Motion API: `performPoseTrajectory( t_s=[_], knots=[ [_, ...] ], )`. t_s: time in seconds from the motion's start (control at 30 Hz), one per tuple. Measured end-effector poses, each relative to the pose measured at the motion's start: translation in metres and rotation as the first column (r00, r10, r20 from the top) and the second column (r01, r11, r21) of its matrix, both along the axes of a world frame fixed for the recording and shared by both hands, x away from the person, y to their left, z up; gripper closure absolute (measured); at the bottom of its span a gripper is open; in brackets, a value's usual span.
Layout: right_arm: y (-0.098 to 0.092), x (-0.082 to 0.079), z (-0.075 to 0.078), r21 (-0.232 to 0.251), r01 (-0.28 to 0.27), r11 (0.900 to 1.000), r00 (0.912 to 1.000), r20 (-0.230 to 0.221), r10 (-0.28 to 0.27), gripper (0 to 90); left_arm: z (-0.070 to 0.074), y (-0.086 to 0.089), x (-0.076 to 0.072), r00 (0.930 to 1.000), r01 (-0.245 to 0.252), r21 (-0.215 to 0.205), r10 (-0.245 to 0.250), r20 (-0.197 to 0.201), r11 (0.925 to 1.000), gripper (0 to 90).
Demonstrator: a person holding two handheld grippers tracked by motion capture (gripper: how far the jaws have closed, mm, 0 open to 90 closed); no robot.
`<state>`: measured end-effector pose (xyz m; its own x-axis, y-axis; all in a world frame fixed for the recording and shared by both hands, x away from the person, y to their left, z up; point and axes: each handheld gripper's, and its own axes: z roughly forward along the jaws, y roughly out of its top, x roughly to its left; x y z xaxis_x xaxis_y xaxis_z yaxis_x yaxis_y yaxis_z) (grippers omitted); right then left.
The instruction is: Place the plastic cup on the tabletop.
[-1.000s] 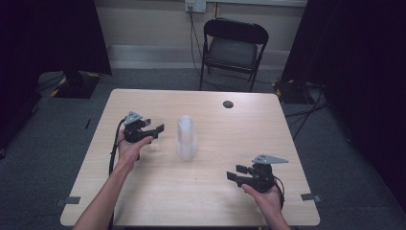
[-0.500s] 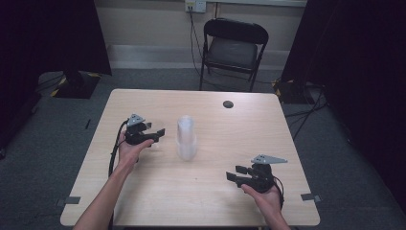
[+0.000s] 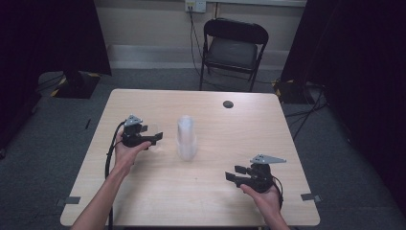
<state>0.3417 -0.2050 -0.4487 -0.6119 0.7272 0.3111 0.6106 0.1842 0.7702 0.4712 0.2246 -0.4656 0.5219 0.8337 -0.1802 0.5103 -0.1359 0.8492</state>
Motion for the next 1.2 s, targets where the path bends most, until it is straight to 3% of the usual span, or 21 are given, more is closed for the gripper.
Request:
performPoseTrajectory(
  t_s=[0.17, 0.23, 0.27, 0.53, 0.77, 0.87, 0.93, 1.13, 1.2],
  knots=[
    [0.0, 0.0, 0.0, 0.003, 0.002, 1.0, 1.0, -0.001, -0.002, 44.5, -0.002, 0.001, 0.0, 1.0, 0.004, 0.032, -0.004, -0.009, 0.9995, 15.7],
    [0.0, 0.0, 0.0, 0.005, 0.002, 1.0, 1.0, 0.001, -0.002, 44.5, -0.003, 0.0, -0.002, 0.9999, -0.012, 0.019, 0.012, 0.004, 0.9997, 15.6],
    [0.0, 0.0, 0.0, 0.005, 0.002, 1.0, 1.0, -0.001, -0.002, 44.5, -0.005, 0.0, -0.004, 0.9997, -0.01, 0.043, 0.009, 0.025, 0.999, 15.6],
    [0.0, 0.001, 0.0, 0.005, -0.001, 1.0, 1.0, -0.002, 0.001, 44.4, -0.009, -0.002, -0.007, 1.0, -0.009, 0.075, 0.008, 0.006, 0.9971, 15.6],
    [0.0, 0.001, 0.001, 0.008, 0.003, 1.0, 1.0, -0.002, -0.003, 44.4, -0.007, 0.0, -0.01, 0.9999, -0.013, 0.082, 0.014, -0.009, 0.9965, 15.6],
    [0.0, 0.0, 0.001, 0.01, 0.003, 1.0, 1.0, -0.002, -0.003, 44.4, -0.006, 0.003, -0.016, 0.9996, -0.021, 0.077, 0.02, 0.017, 0.9968, 15.7],
    [0.0, 0.0, 0.001, 0.006, 0.003, 1.0, 1.0, 0.0, -0.003, 44.4, -0.007, 0.005, -0.018, 0.9996, -0.029, 0.083, 0.028, 0.008, 0.9961, 15.6],
    [-0.001, 0.001, 0.002, 0.007, 0.007, 1.0, 1.0, 0.002, -0.007, 44.3, -0.005, 0.008, -0.026, 0.9999, -0.012, 0.089, 0.013, -0.008, 0.996, 15.6],
    [-0.001, 0.001, 0.002, 0.008, 0.009, 1.0, 1.0, 0.002, -0.009, 44.2, -0.003, 0.009, -0.03, 0.9999, 0.0, 0.087, 0.0, 0.011, 0.9962, 15.7]
  ],
)
